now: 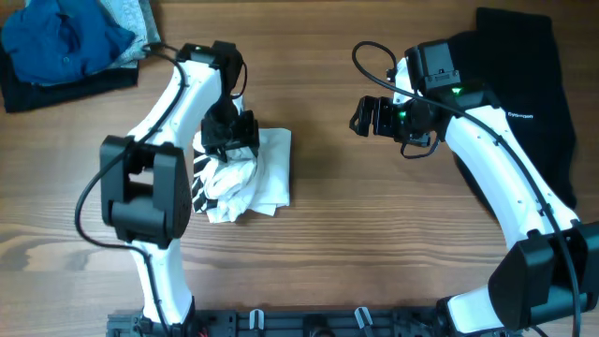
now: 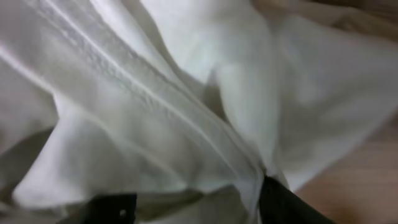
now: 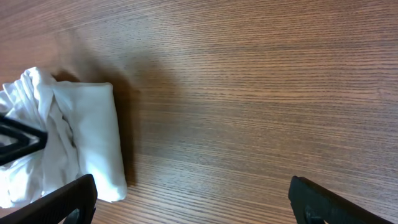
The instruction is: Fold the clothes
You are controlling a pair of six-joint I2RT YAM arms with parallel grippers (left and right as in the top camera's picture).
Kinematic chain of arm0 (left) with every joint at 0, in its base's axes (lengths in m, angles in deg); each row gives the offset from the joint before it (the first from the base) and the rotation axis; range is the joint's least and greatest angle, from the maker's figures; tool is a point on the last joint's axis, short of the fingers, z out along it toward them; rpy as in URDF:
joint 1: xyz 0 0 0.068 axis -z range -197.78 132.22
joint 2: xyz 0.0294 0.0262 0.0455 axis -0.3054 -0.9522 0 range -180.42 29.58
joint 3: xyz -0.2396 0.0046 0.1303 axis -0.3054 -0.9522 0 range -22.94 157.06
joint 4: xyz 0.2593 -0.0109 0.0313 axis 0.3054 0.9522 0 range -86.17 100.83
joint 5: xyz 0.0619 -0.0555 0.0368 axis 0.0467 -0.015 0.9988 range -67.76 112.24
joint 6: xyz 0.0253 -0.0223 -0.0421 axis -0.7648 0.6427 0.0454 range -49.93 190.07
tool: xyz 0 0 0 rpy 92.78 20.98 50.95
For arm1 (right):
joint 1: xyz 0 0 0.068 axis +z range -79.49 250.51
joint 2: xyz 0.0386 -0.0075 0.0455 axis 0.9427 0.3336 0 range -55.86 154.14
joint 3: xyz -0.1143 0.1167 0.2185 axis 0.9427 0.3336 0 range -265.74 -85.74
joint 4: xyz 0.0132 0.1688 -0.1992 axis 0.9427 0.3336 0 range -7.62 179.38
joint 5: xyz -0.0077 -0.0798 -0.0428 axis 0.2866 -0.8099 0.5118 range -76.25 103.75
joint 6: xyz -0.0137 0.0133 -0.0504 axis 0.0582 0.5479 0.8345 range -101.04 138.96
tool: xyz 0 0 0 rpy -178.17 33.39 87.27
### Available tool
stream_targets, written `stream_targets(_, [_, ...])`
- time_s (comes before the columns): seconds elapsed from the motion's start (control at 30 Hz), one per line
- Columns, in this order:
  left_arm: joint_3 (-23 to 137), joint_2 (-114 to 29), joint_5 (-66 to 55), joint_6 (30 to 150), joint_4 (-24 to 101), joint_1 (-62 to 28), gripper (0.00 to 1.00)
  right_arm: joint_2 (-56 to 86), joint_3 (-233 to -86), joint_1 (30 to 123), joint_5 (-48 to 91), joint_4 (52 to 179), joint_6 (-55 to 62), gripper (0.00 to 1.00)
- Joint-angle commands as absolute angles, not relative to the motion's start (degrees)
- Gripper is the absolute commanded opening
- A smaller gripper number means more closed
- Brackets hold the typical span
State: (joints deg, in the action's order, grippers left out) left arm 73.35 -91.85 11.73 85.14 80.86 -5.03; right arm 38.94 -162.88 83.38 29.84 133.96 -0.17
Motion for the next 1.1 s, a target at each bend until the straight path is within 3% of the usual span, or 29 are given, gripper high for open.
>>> stream_targets(0.0, [74.09, -93.07, 12.67, 87.28, 79.27, -4.88, 0.49, 39.29, -162.97, 83.68, 30.50, 134.02, 0.94, 1.00])
stream_targets(0.1, [74.11, -93.00, 11.34, 87.23, 76.95, -4.88, 0.30, 39.29, -162.97, 83.68, 30.41, 134.02, 0.96, 1.00])
stream_targets(0.2, [74.11, -93.00, 7.51, 87.02, 75.53, -4.88, 0.04, 39.29, -162.97, 83.68, 30.11, 134.04, 0.94, 0.99])
stream_targets(0.63, [78.81, -87.08, 0.59, 87.06, 76.86, -3.70, 0.04, 39.29, -162.97, 83.68, 30.11, 134.11, 0.94, 1.00])
stream_targets(1.07, [77.65, -88.59, 0.50, 90.51, 75.49, 4.50, 0.04, 39.29, -162.97, 83.68, 30.08, 134.26, 0.92, 1.00])
